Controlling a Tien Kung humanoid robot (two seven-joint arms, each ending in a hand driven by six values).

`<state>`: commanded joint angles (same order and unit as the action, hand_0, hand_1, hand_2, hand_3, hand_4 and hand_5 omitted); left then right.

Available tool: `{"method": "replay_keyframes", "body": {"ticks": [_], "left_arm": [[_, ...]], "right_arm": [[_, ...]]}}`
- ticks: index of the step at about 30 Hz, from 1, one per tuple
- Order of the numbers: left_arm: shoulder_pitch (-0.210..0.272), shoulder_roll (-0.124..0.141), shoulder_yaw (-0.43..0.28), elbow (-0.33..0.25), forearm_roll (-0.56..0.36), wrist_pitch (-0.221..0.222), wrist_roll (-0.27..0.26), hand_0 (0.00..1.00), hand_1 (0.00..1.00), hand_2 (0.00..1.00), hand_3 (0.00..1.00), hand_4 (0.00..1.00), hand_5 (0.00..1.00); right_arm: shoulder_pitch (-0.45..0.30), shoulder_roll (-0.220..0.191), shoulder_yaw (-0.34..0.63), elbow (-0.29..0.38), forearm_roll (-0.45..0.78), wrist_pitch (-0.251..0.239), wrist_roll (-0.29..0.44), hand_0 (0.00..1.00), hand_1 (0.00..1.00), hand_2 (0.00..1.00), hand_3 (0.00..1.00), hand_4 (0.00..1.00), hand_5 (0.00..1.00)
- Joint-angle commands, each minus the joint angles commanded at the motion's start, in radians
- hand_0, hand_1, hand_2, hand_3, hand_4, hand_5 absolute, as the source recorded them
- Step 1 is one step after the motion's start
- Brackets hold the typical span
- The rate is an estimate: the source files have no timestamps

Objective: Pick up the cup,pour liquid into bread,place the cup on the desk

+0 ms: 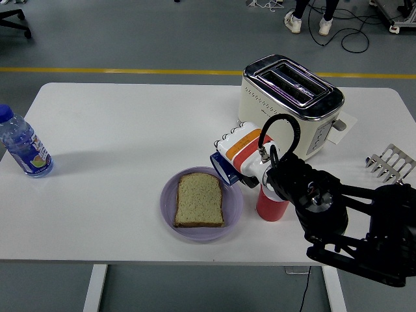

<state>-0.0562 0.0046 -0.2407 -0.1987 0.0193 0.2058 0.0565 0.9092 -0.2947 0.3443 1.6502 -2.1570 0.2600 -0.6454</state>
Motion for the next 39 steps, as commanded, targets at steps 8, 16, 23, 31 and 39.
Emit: {"method": "replay_keyframes", "body": {"ticks": [8, 16, 23, 31, 39], "left_arm": [[0.002, 0.0, 0.002, 0.0, 0.001, 0.0, 0.0, 0.633, 0.644, 0.653, 0.505, 0.242, 0.858], [-0.003, 0.002, -0.013, 0.0, 0.008, 0.0, 0.0, 0.634, 0.644, 0.653, 0.505, 0.243, 0.859], [-0.005, 0.004, -0.021, 0.0, 0.015, -0.001, 0.0, 0.634, 0.644, 0.653, 0.505, 0.243, 0.86], [-0.009, 0.006, -0.023, 0.0, 0.019, -0.001, 0.0, 0.634, 0.643, 0.653, 0.505, 0.241, 0.856], [-0.012, 0.008, -0.027, 0.0, 0.023, -0.002, 0.0, 0.634, 0.643, 0.653, 0.505, 0.241, 0.857]], "right_arm": [[-0.033, -0.015, 0.045, 0.015, 0.004, -0.099, 0.0, 0.449, 0.475, 0.592, 0.579, 0.572, 0.002], [-0.116, -0.034, 0.147, 0.028, 0.025, -0.313, 0.0, 0.456, 0.474, 0.591, 0.577, 0.59, 0.002], [-0.237, -0.026, 0.277, 0.035, 0.079, -0.563, 0.0, 0.458, 0.472, 0.59, 0.584, 0.596, 0.002], [-0.37, -0.01, 0.435, 0.052, 0.173, -0.898, 0.008, 0.478, 0.468, 0.581, 0.572, 0.57, 0.002], [-0.511, 0.016, 0.608, 0.057, 0.355, -0.905, 0.142, 0.495, 0.468, 0.579, 0.568, 0.555, 0.002]]}}
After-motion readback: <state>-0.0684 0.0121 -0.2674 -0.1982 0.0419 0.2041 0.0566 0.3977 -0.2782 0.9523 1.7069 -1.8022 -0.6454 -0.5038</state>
